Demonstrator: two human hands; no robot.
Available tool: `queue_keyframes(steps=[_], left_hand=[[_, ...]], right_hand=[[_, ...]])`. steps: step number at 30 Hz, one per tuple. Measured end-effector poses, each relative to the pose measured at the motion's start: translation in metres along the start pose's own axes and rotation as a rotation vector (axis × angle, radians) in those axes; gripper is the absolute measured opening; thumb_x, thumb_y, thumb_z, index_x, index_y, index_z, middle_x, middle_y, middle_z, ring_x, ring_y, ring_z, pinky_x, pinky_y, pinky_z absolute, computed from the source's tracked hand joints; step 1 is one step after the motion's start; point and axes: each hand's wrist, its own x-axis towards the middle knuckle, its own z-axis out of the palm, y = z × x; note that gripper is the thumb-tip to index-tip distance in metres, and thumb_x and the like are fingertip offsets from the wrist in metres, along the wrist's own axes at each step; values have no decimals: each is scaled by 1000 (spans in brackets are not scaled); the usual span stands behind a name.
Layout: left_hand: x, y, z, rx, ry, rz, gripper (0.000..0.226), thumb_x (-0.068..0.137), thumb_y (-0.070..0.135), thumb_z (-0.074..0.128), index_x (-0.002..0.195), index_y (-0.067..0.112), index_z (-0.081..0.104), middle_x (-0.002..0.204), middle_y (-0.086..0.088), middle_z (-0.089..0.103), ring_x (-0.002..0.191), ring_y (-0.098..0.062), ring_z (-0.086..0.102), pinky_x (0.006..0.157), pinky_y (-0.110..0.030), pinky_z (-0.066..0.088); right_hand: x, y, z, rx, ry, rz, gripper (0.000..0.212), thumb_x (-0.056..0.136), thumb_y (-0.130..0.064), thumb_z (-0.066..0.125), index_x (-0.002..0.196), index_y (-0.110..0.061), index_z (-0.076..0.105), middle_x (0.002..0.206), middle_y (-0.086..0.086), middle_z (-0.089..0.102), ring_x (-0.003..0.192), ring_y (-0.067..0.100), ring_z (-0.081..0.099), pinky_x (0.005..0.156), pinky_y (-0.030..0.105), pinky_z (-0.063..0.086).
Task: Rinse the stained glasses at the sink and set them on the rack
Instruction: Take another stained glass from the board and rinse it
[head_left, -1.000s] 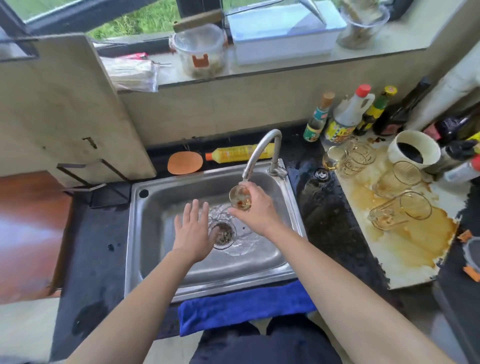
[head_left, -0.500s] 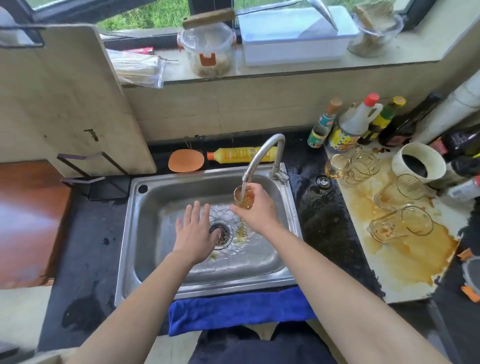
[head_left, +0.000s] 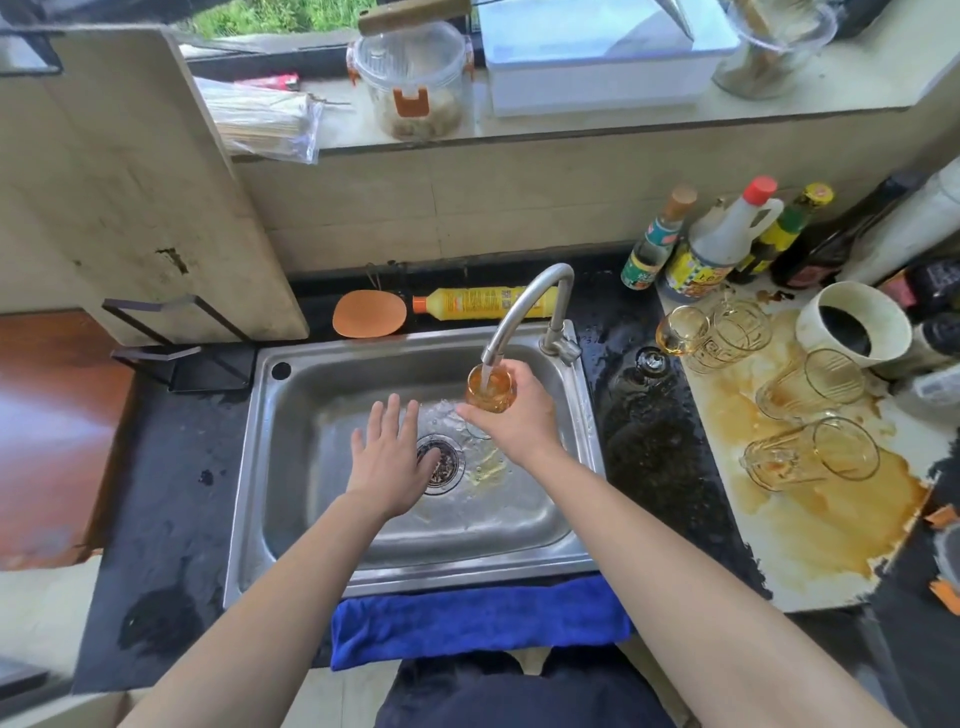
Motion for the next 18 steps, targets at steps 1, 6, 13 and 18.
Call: queue_keyframes(steps=[1,6,13,18], left_hand=[[1,1,0,-1,-5,2,74,104,52,33,161,16,4,169,-9,-5,155,-29,-7,123,-53,10],[1,5,1,4,-23,12,74,104,52,34,161,17,3,169,-9,-7,155,-29,-8,123,-53,10],[-1,-2,-3,-57,17,6,76,103,52,38,161,17,4,169,-8,-5,156,-28,-6,124,-50,11],[-2,-5,-5,-116,47,43,76,101,55,42,161,21,11,170,-6,4,156,-27,-2,123,-50,13]], right_hand=[[0,1,0,-6,2,-9,65,71,-44,89,123,-34,52,116,-8,60,104,10,58,91,27,48],[0,-4,-1,-96,-62,-15,56,79,-49,81,124,-33,53,113,-6,52,96,12,54,80,26,40],[9,-10,9,-14,-101,53,54,72,-73,70,107,-40,45,105,-10,66,87,19,71,80,42,61],[9,-13,7,176,-146,104,38,92,-52,66,117,-30,48,107,2,65,66,18,74,63,35,64]])
